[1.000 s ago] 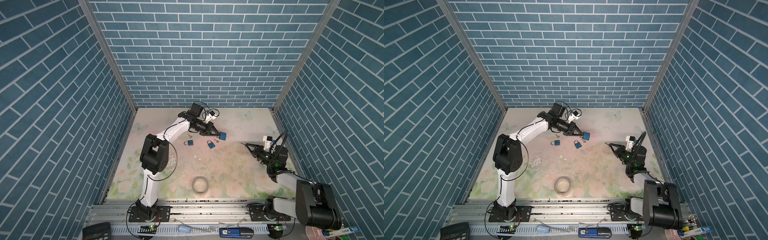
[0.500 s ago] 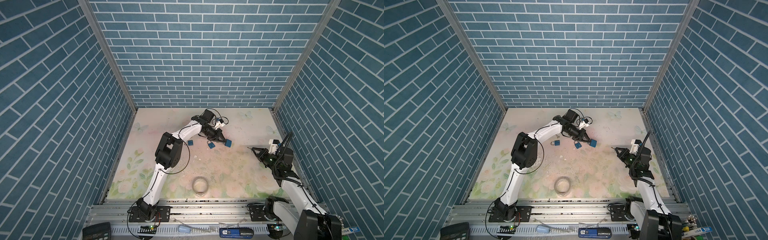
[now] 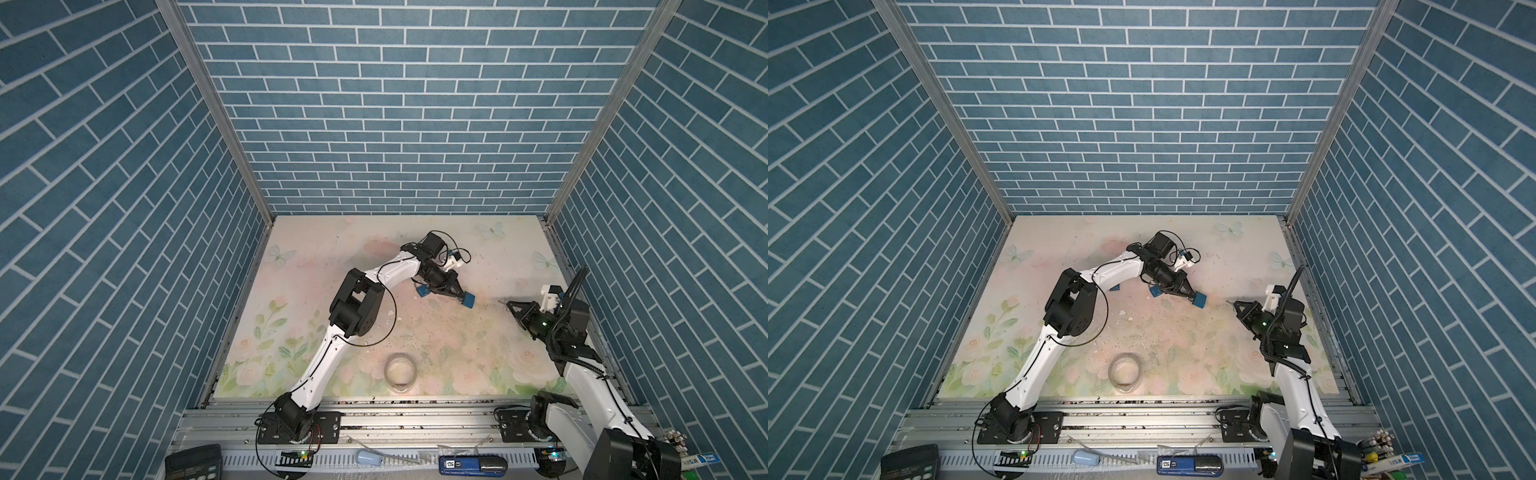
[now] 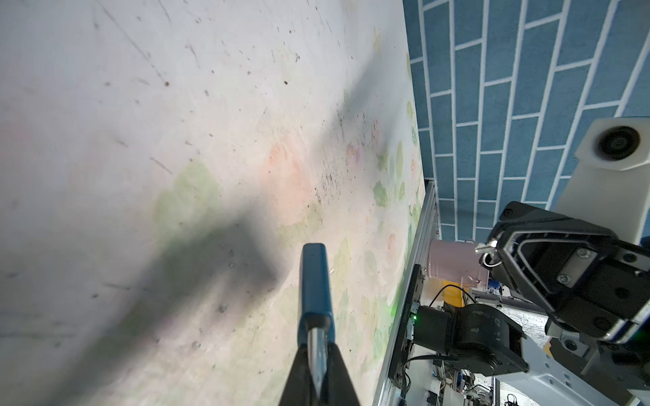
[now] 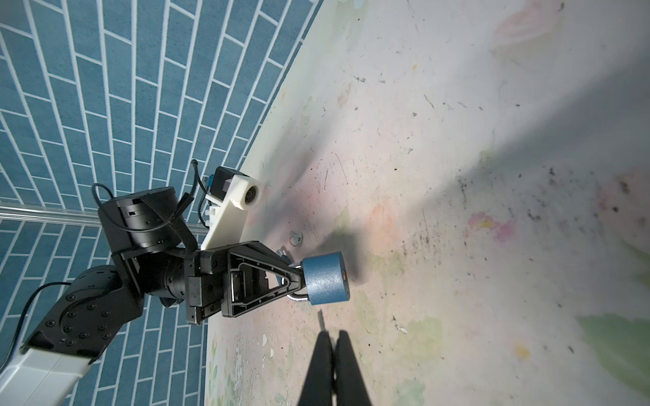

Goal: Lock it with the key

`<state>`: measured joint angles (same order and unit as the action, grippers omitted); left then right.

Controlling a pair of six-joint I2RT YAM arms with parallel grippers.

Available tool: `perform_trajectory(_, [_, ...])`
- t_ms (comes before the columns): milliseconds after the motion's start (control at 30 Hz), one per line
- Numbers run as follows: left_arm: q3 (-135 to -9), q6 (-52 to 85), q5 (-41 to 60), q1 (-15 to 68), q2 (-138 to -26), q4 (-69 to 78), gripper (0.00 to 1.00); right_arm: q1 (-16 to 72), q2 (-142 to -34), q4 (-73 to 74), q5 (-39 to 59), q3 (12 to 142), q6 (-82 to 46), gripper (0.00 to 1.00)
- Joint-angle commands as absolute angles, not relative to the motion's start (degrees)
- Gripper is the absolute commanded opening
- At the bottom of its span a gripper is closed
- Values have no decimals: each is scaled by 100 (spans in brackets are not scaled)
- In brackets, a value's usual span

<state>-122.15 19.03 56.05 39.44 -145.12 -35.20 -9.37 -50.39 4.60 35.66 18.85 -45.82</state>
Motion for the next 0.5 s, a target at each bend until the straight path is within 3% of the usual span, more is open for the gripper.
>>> perform_trajectory(0, [-12532,1776,5959,4041,-14645,-3620,0,-1000,-4904,263,3410,1786,-4297,0])
perform_trajectory(467, [-13110,1468,5731,4086,-15175,-4460,2,-1072,-5031,494,3523,1567,-4298,0])
